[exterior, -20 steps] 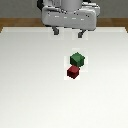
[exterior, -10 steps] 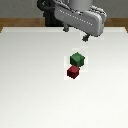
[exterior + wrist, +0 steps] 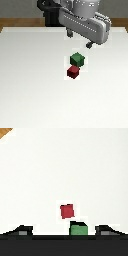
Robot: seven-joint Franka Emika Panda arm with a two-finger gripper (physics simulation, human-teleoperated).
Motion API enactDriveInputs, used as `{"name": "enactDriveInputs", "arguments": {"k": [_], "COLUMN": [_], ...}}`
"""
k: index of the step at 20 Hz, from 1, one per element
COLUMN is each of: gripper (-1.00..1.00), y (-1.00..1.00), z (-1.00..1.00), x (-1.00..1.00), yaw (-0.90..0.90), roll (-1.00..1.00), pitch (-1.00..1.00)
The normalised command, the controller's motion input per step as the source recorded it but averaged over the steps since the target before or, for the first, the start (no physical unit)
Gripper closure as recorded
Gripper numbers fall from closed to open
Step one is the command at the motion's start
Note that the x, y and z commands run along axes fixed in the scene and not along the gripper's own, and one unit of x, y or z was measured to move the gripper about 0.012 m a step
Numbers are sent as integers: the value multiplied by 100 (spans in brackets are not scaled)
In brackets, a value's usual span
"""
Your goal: Place the red cube on top of the green cube.
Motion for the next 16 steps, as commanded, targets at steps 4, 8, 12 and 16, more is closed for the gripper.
{"name": "enactDriveInputs", "arguments": {"k": [4, 8, 12, 16], "gripper": [-100, -100, -100, -100], "y": [0, -25, 0, 0], "z": [-50, -50, -50, -50], "x": [0, 0, 0, 0], "yaw": [0, 0, 0, 0], "roll": [0, 0, 0, 0], "pitch": [0, 0, 0, 0]}}
